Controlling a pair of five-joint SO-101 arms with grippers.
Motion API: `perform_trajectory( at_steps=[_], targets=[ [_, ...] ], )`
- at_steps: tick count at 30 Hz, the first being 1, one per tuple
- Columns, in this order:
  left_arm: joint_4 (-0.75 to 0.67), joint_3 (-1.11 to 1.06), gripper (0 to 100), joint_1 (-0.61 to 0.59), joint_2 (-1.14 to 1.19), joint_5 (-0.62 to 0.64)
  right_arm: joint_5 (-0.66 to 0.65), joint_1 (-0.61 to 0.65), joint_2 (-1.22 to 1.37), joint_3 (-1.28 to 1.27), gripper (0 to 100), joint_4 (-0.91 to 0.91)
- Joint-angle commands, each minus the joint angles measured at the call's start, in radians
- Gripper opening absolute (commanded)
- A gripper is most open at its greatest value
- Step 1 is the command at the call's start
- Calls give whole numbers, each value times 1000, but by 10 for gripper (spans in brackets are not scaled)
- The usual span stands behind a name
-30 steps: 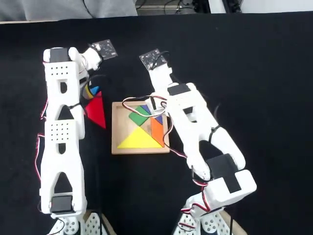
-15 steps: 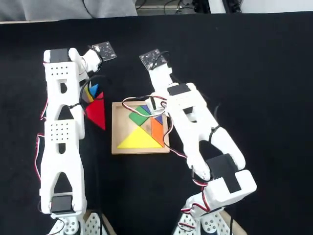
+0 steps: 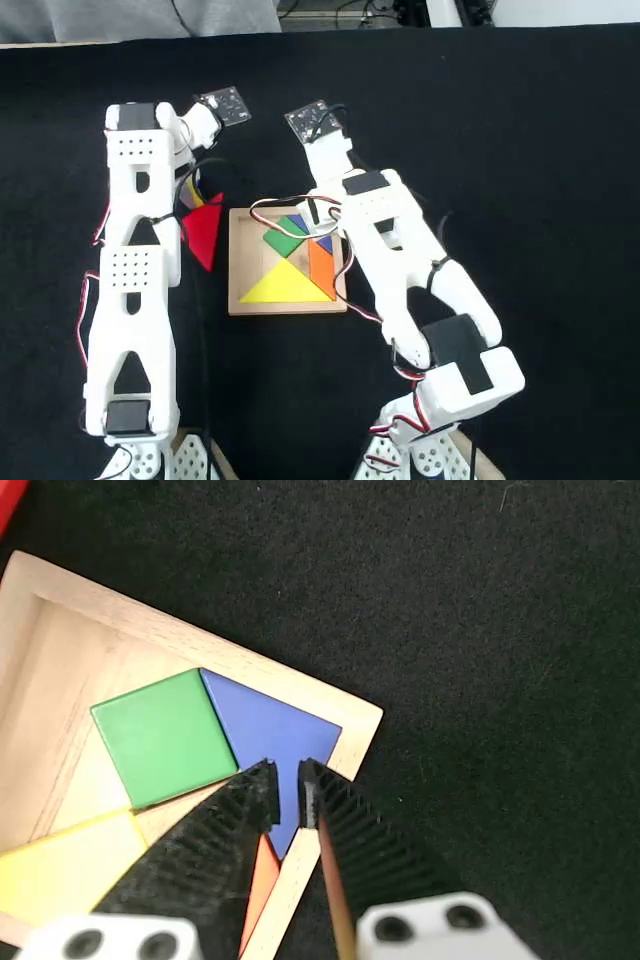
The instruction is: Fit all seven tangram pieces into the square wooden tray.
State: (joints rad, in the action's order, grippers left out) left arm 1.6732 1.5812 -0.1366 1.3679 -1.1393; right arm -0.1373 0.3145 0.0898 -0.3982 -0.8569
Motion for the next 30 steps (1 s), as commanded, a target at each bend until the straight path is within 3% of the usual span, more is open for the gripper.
perform_trajectory(
  at_steps=[1, 11, 24, 30],
  targets=[
    [21, 13, 307, -19, -8, 8, -3, -17, -53, 2, 45, 14],
    [41, 13, 77, -15, -2, 28, -3, -17, -53, 2, 45, 14],
    [91, 67, 69, 59, -181, 157, -3, -18, -53, 2, 45, 14],
    [92, -232, 70, 188, -488, 170, 5, -83, -62, 12, 45, 15]
  ],
)
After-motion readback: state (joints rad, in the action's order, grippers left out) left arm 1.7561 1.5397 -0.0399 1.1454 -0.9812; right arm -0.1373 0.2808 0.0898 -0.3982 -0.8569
